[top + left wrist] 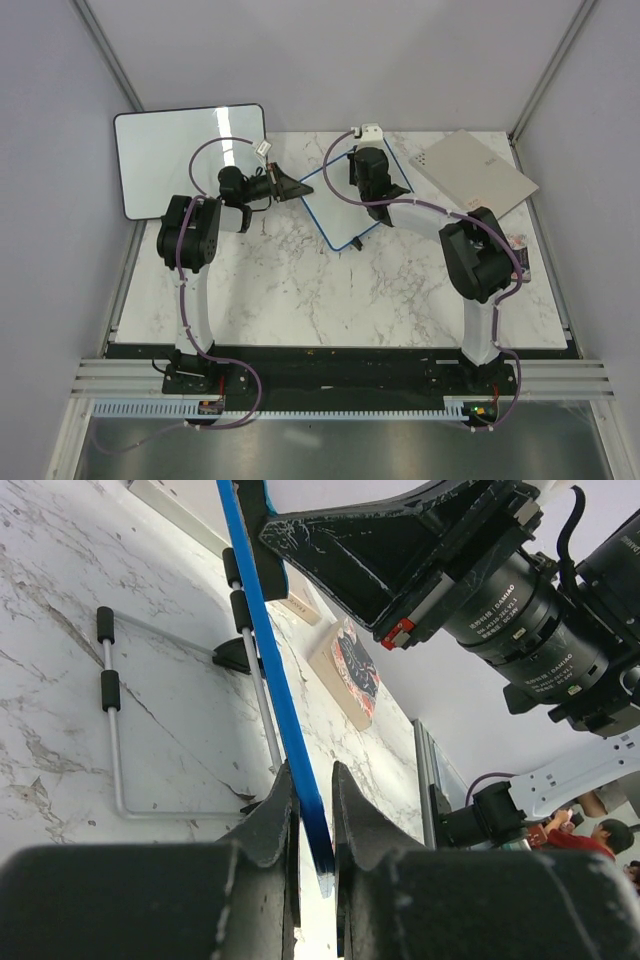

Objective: Erase the whiteboard

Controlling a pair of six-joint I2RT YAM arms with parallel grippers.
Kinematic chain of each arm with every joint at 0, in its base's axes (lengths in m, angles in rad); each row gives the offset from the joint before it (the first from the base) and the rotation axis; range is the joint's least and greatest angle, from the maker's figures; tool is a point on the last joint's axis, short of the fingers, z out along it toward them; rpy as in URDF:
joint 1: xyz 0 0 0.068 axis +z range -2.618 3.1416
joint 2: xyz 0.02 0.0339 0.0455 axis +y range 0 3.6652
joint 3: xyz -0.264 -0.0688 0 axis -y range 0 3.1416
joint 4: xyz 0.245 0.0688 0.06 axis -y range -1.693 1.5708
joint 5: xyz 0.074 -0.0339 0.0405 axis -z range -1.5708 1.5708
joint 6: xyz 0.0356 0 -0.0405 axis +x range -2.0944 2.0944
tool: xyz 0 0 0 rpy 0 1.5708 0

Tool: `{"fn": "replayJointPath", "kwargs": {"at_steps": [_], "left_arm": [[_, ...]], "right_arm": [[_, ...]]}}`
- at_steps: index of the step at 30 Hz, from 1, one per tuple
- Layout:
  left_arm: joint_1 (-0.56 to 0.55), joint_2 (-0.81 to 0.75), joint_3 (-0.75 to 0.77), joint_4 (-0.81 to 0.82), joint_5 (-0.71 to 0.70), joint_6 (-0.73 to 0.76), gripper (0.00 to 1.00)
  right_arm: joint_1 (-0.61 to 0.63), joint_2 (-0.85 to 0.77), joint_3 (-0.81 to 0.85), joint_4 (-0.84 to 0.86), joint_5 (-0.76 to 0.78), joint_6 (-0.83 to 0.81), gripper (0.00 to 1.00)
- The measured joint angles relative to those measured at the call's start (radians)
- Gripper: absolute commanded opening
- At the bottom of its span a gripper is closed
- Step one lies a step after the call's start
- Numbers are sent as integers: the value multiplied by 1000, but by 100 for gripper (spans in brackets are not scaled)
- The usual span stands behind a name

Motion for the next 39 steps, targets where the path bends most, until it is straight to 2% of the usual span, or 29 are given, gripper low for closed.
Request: {"fn": "replayJointPath", "kwargs": {"at_steps": [6, 16, 25, 39], "left_arm": [[-2, 0, 0, -24, -5, 0, 2], [-9, 0, 0, -26, -2, -6, 2], [-9, 0, 0, -22, 0, -12, 2], [-8, 0, 0, -20, 12, -15, 2]], "right_arm": [[-35, 27, 38, -12, -15, 52, 0], [-167, 70, 91, -27, -34, 144, 0], [-190, 85, 93, -30, -17, 169, 0], [-176, -15, -133, 110, -139, 165, 0]]}}
